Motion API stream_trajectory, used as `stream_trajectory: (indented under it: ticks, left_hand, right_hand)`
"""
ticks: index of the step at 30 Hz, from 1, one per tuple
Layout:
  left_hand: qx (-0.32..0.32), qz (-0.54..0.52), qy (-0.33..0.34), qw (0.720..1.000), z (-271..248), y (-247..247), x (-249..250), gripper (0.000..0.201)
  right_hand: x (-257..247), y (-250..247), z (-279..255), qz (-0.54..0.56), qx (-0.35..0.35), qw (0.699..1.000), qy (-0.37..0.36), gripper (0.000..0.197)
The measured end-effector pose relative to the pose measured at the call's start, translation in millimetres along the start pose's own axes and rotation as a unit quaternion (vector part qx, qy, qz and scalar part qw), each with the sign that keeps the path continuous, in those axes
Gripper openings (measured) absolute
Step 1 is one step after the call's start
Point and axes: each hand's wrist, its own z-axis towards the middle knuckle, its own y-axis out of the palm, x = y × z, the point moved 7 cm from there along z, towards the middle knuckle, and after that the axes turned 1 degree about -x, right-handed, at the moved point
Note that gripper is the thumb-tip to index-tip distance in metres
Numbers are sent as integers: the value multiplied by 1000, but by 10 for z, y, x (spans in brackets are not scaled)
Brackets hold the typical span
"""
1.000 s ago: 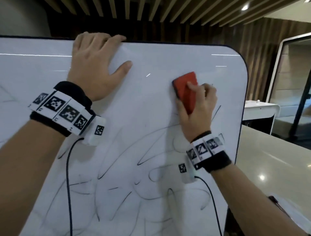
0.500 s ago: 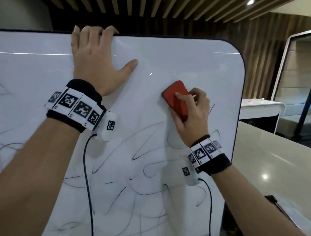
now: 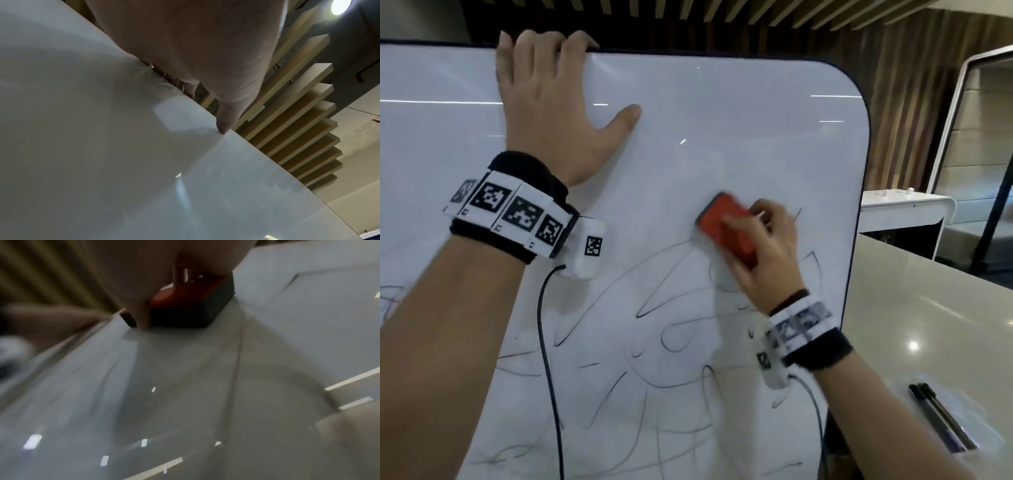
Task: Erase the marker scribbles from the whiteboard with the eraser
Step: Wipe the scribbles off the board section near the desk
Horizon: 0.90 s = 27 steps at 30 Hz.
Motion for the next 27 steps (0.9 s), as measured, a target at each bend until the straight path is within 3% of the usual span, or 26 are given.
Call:
stream_trajectory:
  ticks: [3, 5, 7, 11, 13, 15, 17, 19, 22, 23, 25, 27]
  left_hand:
    - [3, 4, 6, 1000, -15, -1, -9, 81]
    - [9, 12, 6, 1000, -40, -2, 3, 81]
    - [17, 20, 2, 1000, -60, 8, 34, 79]
    - [25, 12, -5, 1000, -74, 28, 89, 77]
    - [31, 9, -5, 999, -86, 16, 75, 77]
    - [29, 5, -1, 1000, -102, 3, 48, 77]
    - [21, 2, -1, 1000, -112, -8, 34, 78]
    - [11, -2, -8, 1000, -108, -11, 33, 80]
    - [-5, -21, -19, 1000, -123, -16, 69, 82]
    - [-7, -33, -22, 999, -159, -22, 92, 84]
    - [-12, -66, -29, 997, -313, -21, 152, 87]
    - [-20, -98, -27, 995, -602, 4, 205, 82]
  right_hand:
    - [553, -572, 540, 6, 142, 985, 101, 43]
    - [654, -659, 582, 26, 182, 972, 149, 46]
    - [445, -436, 298, 24, 153, 981, 119, 44]
    - [106, -12, -356, 11, -15, 1000, 22, 38]
    - [358, -251, -168, 3, 15, 1000, 26, 40]
    - [720, -620, 106, 7, 112, 988, 109, 45]
    - [865, -727, 132, 39, 166, 971, 170, 45]
    - [625, -458, -184, 43, 128, 980, 148, 42]
    - [226, 41, -865, 68, -23, 992, 104, 43]
    - [225, 58, -917, 68, -43, 992, 94, 44]
    - [410, -100, -676, 62, -22, 994, 85, 44]
    - [674, -438, -300, 68, 94, 984, 132, 43]
